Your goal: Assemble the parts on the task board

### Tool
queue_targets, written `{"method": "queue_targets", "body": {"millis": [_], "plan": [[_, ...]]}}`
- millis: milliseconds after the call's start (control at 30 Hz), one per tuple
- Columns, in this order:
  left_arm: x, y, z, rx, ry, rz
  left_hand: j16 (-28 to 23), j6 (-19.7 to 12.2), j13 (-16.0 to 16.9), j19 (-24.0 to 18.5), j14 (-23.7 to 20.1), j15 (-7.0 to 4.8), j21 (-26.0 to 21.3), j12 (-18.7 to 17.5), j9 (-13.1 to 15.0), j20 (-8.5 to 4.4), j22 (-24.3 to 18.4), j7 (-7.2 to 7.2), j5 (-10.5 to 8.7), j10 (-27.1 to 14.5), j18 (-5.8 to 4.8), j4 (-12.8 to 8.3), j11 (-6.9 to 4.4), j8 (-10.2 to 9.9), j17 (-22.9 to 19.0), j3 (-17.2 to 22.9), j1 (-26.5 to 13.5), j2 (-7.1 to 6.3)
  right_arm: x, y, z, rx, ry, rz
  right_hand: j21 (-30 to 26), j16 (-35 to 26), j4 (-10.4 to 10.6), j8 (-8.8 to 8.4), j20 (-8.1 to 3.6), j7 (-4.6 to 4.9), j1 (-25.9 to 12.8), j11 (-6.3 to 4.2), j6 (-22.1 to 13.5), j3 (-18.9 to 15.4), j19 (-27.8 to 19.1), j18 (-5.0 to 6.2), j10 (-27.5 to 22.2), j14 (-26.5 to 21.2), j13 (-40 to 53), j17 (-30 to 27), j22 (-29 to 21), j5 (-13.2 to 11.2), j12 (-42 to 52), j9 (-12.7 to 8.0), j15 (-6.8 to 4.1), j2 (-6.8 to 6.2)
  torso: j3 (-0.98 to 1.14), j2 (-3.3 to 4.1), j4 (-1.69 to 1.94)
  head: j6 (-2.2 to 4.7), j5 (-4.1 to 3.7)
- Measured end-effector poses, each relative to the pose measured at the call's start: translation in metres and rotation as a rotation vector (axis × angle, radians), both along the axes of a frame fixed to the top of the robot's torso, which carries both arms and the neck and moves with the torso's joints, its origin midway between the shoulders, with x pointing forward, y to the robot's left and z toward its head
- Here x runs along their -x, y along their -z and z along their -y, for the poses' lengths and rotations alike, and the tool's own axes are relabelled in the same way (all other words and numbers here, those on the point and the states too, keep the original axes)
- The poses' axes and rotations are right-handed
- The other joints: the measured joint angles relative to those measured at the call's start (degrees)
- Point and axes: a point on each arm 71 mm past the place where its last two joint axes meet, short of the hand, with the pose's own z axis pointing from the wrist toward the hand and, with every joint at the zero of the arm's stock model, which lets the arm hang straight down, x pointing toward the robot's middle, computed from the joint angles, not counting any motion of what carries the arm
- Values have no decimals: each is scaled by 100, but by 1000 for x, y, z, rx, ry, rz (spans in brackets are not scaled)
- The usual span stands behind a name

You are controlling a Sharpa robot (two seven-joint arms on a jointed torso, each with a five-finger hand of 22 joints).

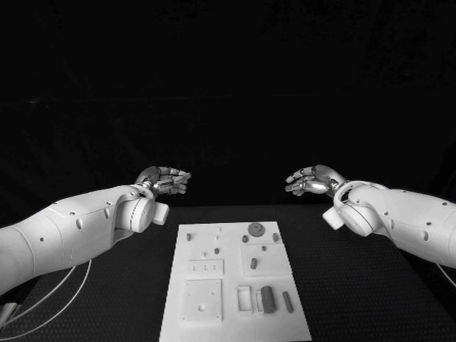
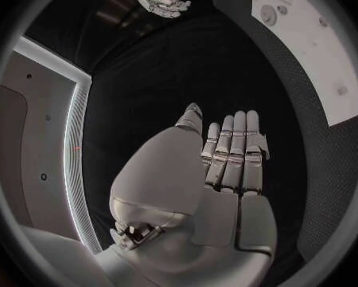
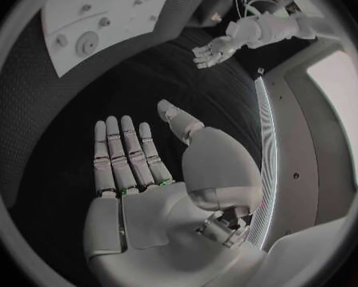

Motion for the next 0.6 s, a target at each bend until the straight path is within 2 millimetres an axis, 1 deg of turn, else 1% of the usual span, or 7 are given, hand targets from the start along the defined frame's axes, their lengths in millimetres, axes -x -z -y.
{"method": "queue_targets", "body": {"millis": [67,133,200,267,367,567,600], "plan": [[1,0,3,-8,28,-6,134,290,70,318,308,-108,76,95,0,-64,5,43,0,315,2,0,-87,68,83,84,160,-12,-2,0,-2,74,-23,20,49,78,1,35,-11,24,68,-70,165,-1,205,93,212,196,45,93,32,0,24,61,-75,-36,-1,0,1,-7,-1],[3,0,3,-15,50,-11,242,569,133,610,583,-218,138,156,-3,-129,7,60,0,610,89,14,-168,96,157,141,287,-27,-4,0,-9,148,-54,42,103,154,0,56,-27,50,138,-147,342,-2,439,188,436,411,95,198,68,0,39,125,-168,-40,-3,0,1,-16,2],[6,0,0,-19,68,-18,313,781,183,827,785,-292,152,166,-24,-183,8,22,0,829,106,13,-230,99,213,142,327,-42,-5,1,-17,213,-87,63,158,222,-15,69,-50,74,156,-213,502,-17,672,202,639,625,142,309,111,0,39,184,-258,-35,-3,1,2,-24,10],[9,0,-2,-21,82,-23,321,917,212,969,907,-337,152,166,-53,-217,-1,3,0,968,125,13,-259,98,250,142,327,-41,-6,1,-23,261,-114,80,201,272,-15,69,-65,83,179,-260,618,-17,864,270,788,810,175,406,150,0,39,225,-338,-57,-6,2,1,-32,16],[13,-4,-3,-24,108,-21,321,997,242,1124,1039,-392,152,151,-109,-282,-36,-16,0,1116,124,31,-286,40,287,124,214,-154,-7,1,-31,329,-153,104,291,353,-15,33,-99,50,179,-318,766,-17,1181,372,988,1120,211,580,225,0,11,281,-473,-58,-9,6,-4,-55,14],[24,-14,1,-20,165,-11,321,1017,245,1318,1187,-437,152,-27,-205,-373,-80,5,0,1172,88,36,-271,-149,314,11,-111,-357,-7,1,-50,444,-237,144,467,509,-31,-136,-223,43,179,-422,863,-33,1696,415,1277,1618,263,879,272,0,-68,301,-705,-58,-19,56,-12,-68,-1],[26,-15,1,-20,171,-10,292,1005,251,1388,1240,-447,116,-123,-246,-409,-102,17,0,1202,75,39,-242,-235,326,-15,-245,-432,-7,1,-54,460,-250,151,533,559,-31,-194,-265,46,177,-446,893,-33,1852,418,1382,1759,283,983,272,0,-102,310,-769,-60,-21,71,-11,-68,-5]]}}
